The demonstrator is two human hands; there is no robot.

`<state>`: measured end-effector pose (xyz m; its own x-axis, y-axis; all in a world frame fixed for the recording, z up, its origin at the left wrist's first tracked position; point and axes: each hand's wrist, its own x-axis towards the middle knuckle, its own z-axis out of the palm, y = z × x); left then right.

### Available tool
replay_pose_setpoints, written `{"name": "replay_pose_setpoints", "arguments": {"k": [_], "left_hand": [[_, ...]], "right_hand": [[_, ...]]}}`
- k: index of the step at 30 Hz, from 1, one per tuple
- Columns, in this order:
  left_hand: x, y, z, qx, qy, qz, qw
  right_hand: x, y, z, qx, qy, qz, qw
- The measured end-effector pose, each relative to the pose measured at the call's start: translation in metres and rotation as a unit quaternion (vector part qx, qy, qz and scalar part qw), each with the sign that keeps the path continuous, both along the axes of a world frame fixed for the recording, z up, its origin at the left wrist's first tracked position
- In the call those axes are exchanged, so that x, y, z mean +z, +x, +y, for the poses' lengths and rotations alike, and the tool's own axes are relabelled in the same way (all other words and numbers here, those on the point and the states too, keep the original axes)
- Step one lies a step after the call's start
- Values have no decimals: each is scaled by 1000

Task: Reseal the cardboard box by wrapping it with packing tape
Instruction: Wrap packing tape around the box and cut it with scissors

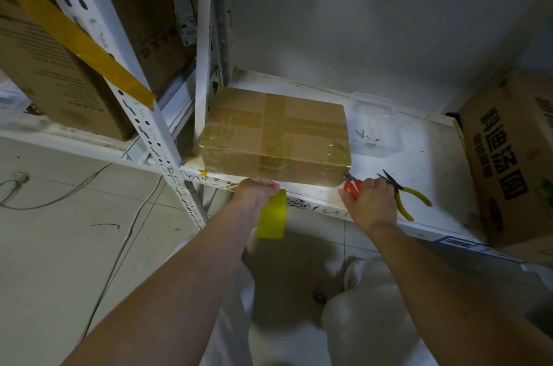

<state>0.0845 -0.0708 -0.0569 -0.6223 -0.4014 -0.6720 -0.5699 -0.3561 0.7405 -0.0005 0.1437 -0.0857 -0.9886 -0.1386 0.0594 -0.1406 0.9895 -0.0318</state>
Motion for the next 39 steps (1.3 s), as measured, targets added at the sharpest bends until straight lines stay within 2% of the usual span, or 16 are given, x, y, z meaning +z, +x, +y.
{"name": "replay_pose_setpoints", "arguments": {"k": [2,5,9,11,13,15,18,20,22,23,24,26,31,35,37,39], "left_hand": [[1,0,0,-5,-1,-4,1000],[1,1,-1,-9,-1,-6,1000],[5,1,0,5,10,-8,1000],[5,2,0,10,15,-7,1000],[7,4,0,15,25,-6,1000],[4,3,-1,20,30,-5,999],[1,3,-3,18,35,-11,999],[1,3,-3,23,35,-8,999],[5,4,-3,14,33,-3,999],[6,4,-2,12,32,-4,999],[8,4,-3,15,31,-6,999],[10,4,-3,5,29,-11,1000],[11,5,-4,-16,26,-2,1000],[8,4,-8,-38,20,-1,999],[7,4,-10,-44,19,-1,999],[9,5,-12,-65,21,-7,998]], "right_hand": [[1,0,-2,-4,33,10,999],[6,-2,-6,-29,28,-77,996],[17,-7,-9,-67,25,-141,987],[22,-9,-5,-107,-19,-179,978],[24,-10,2,-181,-129,-185,957],[24,-12,10,-235,-303,-159,910],[28,-9,24,-234,-574,-126,774],[37,-5,30,-196,-667,-168,699],[51,1,31,-138,-726,-259,622],[58,3,31,-98,-722,-314,608],[64,5,30,-49,-678,-366,635],[73,10,24,54,-535,-448,714],[89,9,-2,144,-312,-486,804],[91,2,-15,148,-163,-522,824],[88,-1,-21,127,-139,-532,825],[85,-5,-28,122,-135,-557,810]]}}
